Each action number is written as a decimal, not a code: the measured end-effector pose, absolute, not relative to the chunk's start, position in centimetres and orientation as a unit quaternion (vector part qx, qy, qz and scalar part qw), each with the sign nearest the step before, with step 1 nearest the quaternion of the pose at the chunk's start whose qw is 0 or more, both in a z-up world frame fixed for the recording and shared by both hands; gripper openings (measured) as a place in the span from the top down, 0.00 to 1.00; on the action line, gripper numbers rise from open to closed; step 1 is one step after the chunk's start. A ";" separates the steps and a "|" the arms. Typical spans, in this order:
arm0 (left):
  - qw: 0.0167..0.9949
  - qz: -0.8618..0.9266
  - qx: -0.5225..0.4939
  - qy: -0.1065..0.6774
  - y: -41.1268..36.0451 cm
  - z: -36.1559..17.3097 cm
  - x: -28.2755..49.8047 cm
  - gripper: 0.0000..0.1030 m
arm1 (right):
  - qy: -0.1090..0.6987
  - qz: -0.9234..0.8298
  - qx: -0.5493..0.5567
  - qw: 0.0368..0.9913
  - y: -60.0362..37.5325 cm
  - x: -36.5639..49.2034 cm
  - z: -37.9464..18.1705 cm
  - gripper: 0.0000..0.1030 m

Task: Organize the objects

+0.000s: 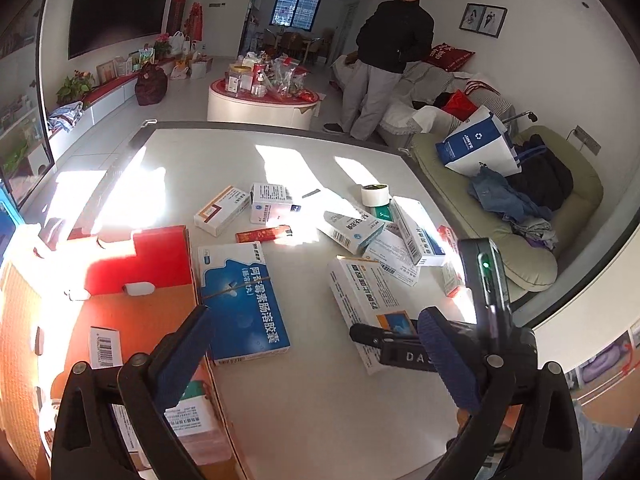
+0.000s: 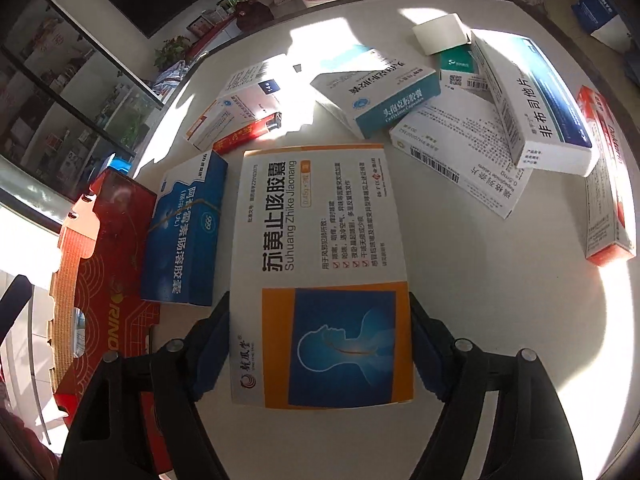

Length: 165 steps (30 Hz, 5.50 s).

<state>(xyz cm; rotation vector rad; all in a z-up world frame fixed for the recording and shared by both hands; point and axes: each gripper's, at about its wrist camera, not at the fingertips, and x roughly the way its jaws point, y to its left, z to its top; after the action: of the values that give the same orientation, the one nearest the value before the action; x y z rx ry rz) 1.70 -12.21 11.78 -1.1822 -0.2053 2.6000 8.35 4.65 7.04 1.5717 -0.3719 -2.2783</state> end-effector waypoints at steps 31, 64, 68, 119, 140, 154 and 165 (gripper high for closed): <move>-0.209 0.756 -0.610 0.111 -10.5 -2.0 -19.2 0.00 | -0.278 -0.794 0.502 0.201 14.7 15.5 9.0 0.24; 0.088 0.834 -0.544 0.021 -0.9 4.2 -13.4 0.01 | -0.335 -0.802 0.462 0.177 19.2 17.6 9.3 0.24; 0.120 0.833 -0.537 0.058 5.5 5.1 -12.2 0.01 | -0.353 -0.803 0.456 0.152 21.5 18.3 8.9 0.24; 0.170 0.898 -0.399 -0.078 -7.4 8.8 12.9 0.75 | -0.360 -0.788 0.464 0.186 15.5 22.5 8.6 0.24; 0.171 0.893 -0.399 -0.117 -10.2 7.9 13.6 0.75 | -0.328 -0.789 0.491 0.170 13.3 23.2 8.4 0.24; 0.158 0.905 -0.387 -0.082 -9.6 8.7 14.1 0.75 | -0.334 -0.787 0.492 0.167 13.7 23.2 8.1 0.24; 0.145 0.909 -0.385 -0.072 -9.7 8.8 14.2 0.75 | -0.336 -0.784 0.494 0.167 13.8 23.1 7.9 0.24</move>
<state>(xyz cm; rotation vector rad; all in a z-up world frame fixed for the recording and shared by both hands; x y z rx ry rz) 14.22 -9.75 8.78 -1.1094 -0.2081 2.6184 23.13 13.84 7.90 1.4068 -0.9570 -2.2302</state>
